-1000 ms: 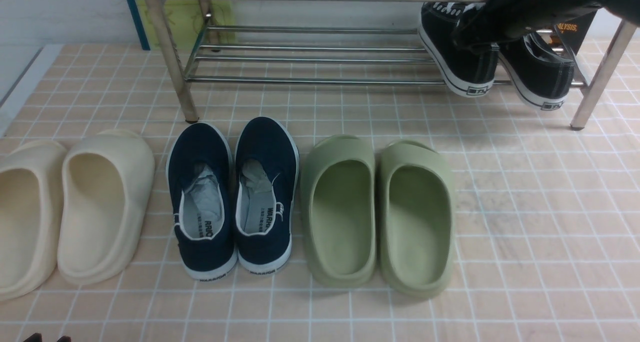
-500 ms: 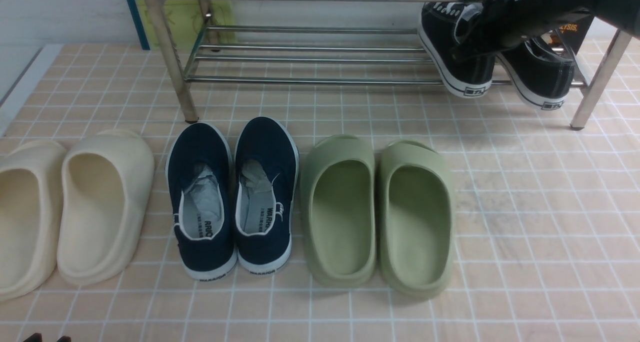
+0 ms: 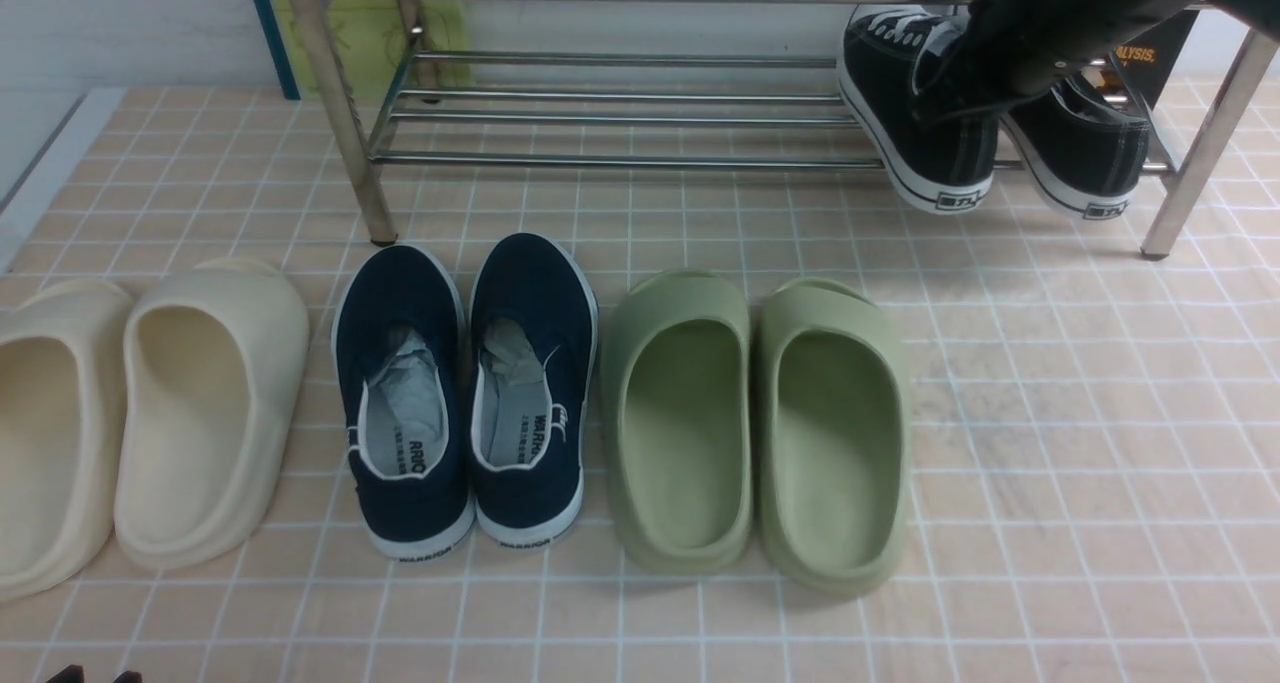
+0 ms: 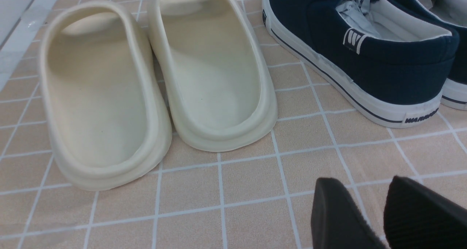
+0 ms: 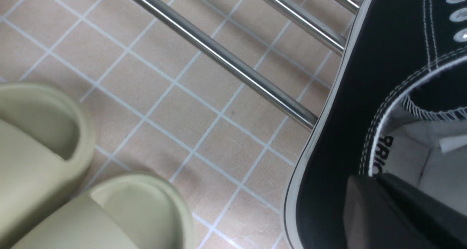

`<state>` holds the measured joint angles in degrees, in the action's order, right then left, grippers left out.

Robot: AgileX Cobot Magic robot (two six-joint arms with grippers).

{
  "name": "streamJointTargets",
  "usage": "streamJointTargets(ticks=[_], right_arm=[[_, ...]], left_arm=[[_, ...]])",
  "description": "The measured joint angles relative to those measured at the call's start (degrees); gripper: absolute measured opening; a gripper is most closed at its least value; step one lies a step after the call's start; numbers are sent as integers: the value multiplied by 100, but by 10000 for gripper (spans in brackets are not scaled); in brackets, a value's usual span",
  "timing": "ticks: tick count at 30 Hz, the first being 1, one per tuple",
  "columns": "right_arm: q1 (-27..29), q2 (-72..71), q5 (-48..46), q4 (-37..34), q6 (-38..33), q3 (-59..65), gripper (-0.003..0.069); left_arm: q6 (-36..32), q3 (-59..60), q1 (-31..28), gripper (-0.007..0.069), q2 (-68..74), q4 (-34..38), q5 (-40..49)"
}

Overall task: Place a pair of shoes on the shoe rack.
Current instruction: Use the right arm to put a shoe into the shoe rack

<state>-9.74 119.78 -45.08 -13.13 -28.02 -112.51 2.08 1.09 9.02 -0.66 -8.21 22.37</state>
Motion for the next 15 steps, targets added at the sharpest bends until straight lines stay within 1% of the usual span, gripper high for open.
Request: streamJointTargets(ticks=[2,3,5,6,7,8,10,11,12,15], right_arm=[[0,-7,-45,-5,5,0,88],[0,-12,-68,-12,5,-5,152],[0,-24,-100,-51,55,-11,256],[0,-31,-116,-66,88,-11,298],[0,-31,-124,-67,97,-11,307],[0,-91,-181,-79,159,-11,387],[0,-198,-224,-63,180,-11,433],[0,-321,-245,9,227,-11,447],[14,-397,-251,87,275,-11,447],[207,-794,-311,508,743,-16,374]], left_arm=[[0,0,0,238,0,0,0],[0,0,0,238,0,0,0],[0,0,0,238,0,0,0],[0,0,0,238,0,0,0],[0,0,0,238,0,0,0],[0,0,0,238,0,0,0],[0,0,0,238,0,0,0],[0,0,0,238,0,0,0],[0,0,0,238,0,0,0],[0,0,0,238,0,0,0]])
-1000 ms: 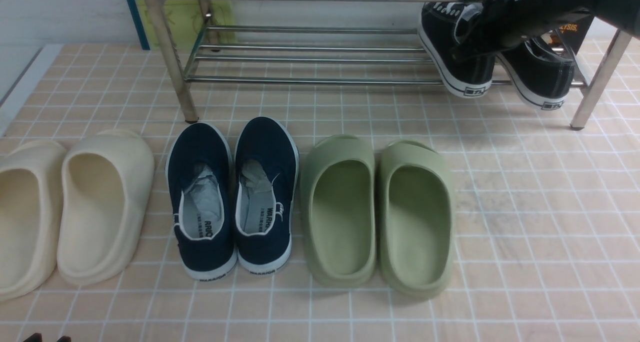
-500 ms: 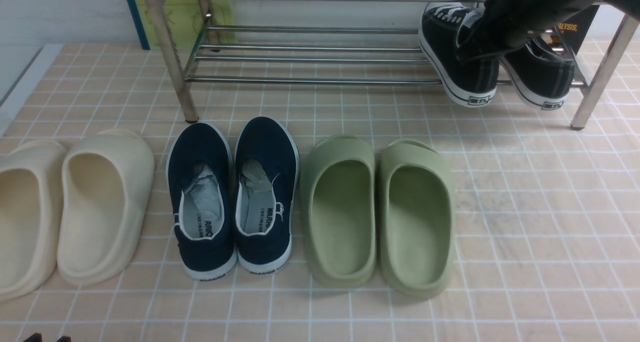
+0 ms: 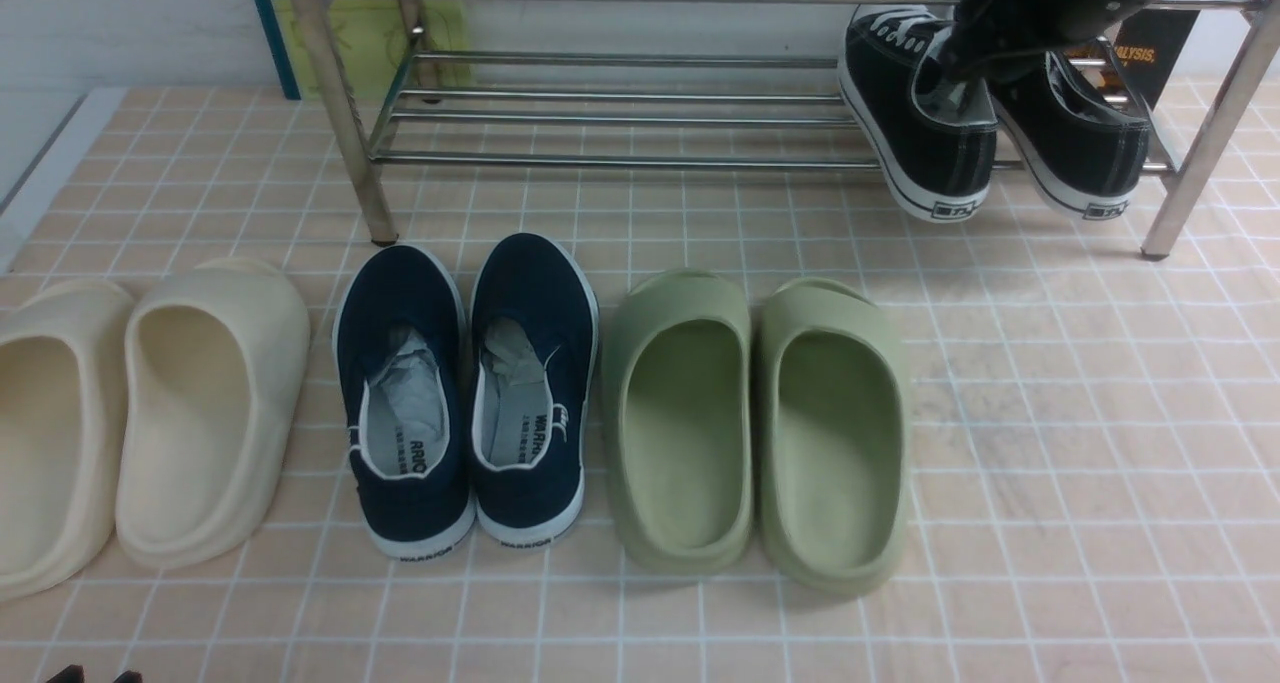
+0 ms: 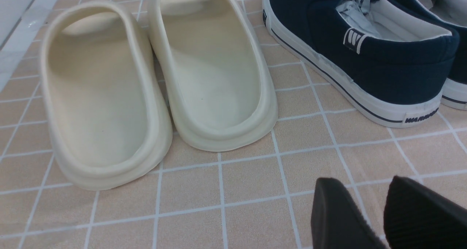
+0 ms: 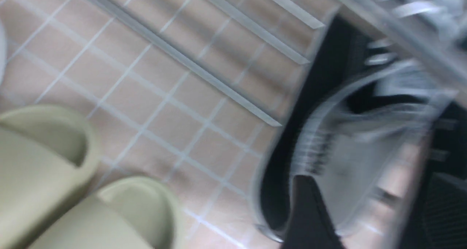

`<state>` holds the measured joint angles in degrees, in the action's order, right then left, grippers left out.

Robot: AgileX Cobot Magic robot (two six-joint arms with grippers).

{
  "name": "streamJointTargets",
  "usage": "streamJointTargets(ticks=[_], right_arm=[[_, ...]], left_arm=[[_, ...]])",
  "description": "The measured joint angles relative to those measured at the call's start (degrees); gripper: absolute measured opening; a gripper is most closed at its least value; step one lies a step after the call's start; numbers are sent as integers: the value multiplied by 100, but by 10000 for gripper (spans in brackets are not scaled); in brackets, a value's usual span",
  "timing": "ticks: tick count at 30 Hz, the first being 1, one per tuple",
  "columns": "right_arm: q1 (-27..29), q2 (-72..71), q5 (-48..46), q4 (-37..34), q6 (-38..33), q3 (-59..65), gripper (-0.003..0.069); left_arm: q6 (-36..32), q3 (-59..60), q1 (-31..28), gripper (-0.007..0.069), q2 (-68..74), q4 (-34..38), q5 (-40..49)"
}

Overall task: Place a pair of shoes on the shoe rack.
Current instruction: Use the right arm to put a shoe into the shoe rack

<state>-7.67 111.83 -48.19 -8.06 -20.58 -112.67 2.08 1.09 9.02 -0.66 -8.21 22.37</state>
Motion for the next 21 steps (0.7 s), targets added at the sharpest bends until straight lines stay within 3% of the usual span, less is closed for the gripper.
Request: streamJointTargets(ticks=[5,7,12,21], right_arm=[[682,-256,-57,517,824,137,81],[996,-199,-75,607,999,444,-6],[1248,5,184,602,1041,1161,-18],[1148,401,811,85,1048,1516,-19]], left_arm=[[0,0,0,238,0,0,0],[0,0,0,238,0,0,0],[0,0,0,238,0,0,0],[0,0,0,238,0,0,0]])
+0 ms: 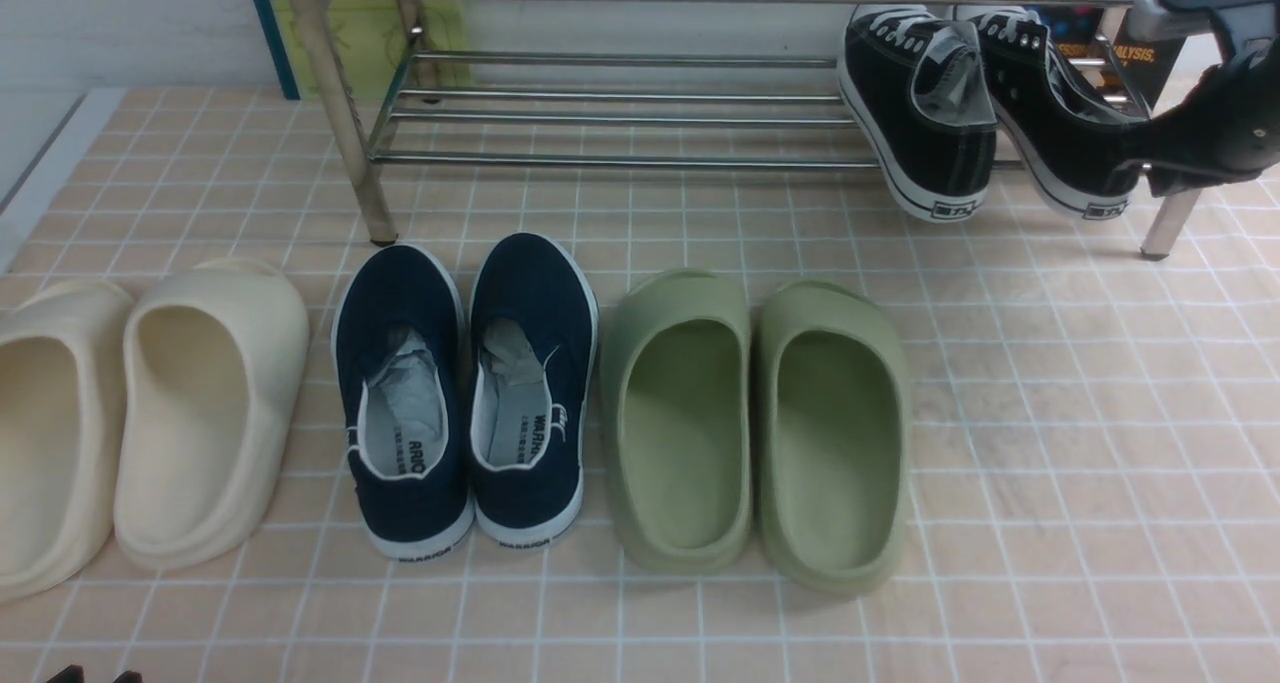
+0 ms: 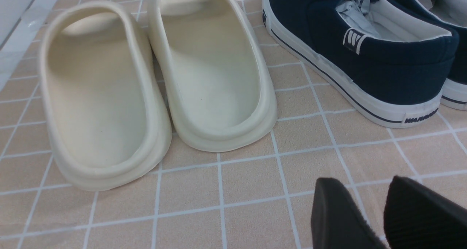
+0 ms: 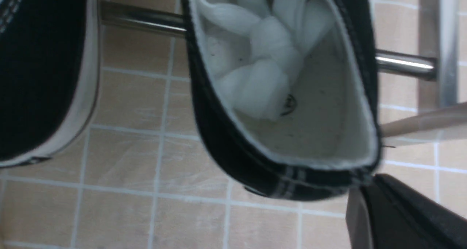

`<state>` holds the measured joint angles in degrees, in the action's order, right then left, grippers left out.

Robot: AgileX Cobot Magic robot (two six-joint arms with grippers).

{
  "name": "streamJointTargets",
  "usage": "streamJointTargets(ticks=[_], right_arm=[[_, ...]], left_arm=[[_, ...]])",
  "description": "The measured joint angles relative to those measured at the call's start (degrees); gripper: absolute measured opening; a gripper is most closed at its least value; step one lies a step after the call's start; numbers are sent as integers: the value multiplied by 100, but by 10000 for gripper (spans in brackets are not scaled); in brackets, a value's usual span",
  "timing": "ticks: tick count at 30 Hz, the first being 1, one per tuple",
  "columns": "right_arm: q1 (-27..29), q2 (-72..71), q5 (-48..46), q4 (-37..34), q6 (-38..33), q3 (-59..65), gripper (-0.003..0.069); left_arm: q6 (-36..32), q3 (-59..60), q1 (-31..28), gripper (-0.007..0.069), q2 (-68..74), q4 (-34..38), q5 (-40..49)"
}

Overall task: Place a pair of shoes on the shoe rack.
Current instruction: Use the right arm to put a shoe into the shoe rack

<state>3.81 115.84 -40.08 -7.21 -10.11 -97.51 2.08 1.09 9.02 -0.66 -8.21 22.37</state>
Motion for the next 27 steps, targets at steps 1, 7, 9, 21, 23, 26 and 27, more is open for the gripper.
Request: streamJointTargets(ticks=[1,7,9,21,23,26,27], right_arm=[[-23,12,-7,-44,-6,6,-19],[-294,0,-34,-213,-524,10,-15],[-345,-1,-45,-241,-599,10,-15],[-457,-219,-457,-315,-703,-109,-4],[-462,-457,-475,-196,-655,-121,-3],[-462,-902,-607,191,-479,-121,-1],[-462,-1077,-658,356,-400,-121,-1]], left_arm=[[0,0,0,238,0,0,0],[0,0,0,238,0,0,0],[0,0,0,238,0,0,0],[0,0,0,238,0,0,0],[0,0,0,238,0,0,0],[0,0,0,238,0,0,0],[0,0,0,238,0,0,0]])
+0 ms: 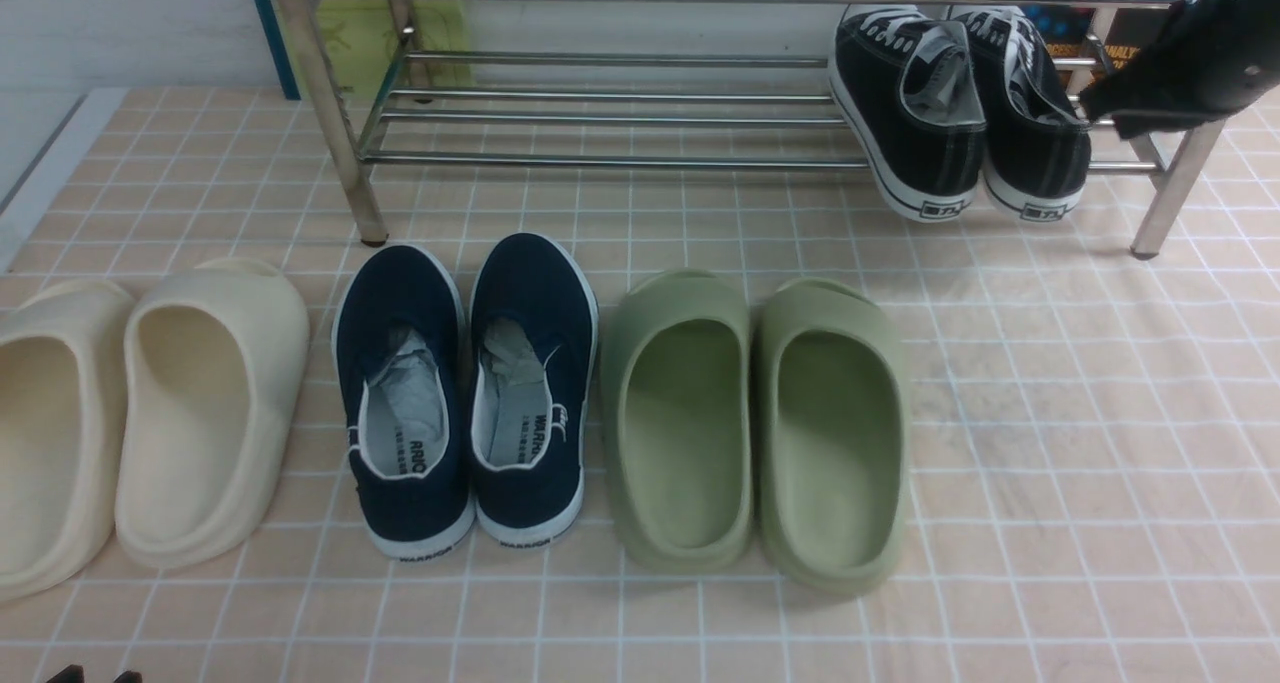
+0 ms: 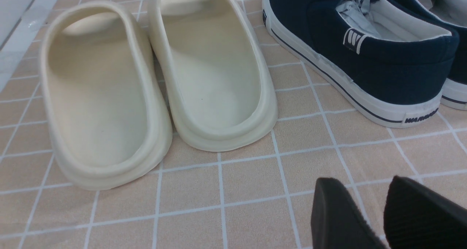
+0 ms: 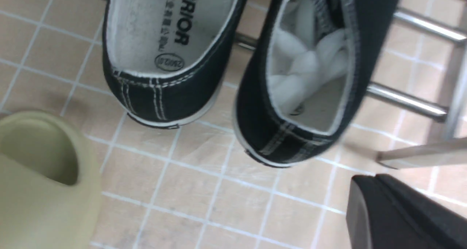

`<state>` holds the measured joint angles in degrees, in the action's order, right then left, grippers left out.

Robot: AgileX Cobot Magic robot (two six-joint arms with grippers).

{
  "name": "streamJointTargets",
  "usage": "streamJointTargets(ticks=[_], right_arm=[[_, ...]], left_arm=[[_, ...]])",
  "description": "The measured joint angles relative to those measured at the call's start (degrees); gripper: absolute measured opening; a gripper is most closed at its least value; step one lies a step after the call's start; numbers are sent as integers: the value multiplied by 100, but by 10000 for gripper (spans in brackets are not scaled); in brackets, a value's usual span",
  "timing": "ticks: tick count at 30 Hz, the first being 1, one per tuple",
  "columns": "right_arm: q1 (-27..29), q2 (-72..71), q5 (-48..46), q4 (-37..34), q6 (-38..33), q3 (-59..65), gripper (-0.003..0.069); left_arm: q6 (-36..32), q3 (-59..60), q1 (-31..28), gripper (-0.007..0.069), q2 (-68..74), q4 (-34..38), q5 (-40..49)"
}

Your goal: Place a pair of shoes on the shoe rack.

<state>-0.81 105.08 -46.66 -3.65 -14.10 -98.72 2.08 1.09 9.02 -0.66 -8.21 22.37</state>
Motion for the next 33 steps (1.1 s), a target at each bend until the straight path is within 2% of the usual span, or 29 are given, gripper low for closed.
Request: streamJointTargets(ticks=[7,13,15,16,20,21,24,25,28,33], right_arm=[[0,-1462,-544,837,442,15,0],[0,-3466,-26,1472,968,940,1],[0,-4196,582,1855,1282,1776,1],[0,-4262,582,1897,1322,1776,1],[0,-5574,2140,2661,2563,3735,1],[0,-5630,2211,2683,2706,3830,1],[0,-6527,3321,2938,3841,5549,5],[0,-6562,3321,2938,3841,5549,5],[0,-7010,3971,2981,4448,6992,8],[0,-7211,4892,3028,4635,8210,10]], left_arm=[[0,0,0,238,0,0,0],[0,0,0,239,0,0,0],[0,0,0,239,0,0,0],[0,0,0,239,0,0,0],[0,0,0,239,0,0,0],[0,0,0,239,0,0,0],[0,0,0,239,0,0,0],[0,0,0,239,0,0,0],[0,0,0,239,0,0,0],[0,0,0,239,0,0,0]])
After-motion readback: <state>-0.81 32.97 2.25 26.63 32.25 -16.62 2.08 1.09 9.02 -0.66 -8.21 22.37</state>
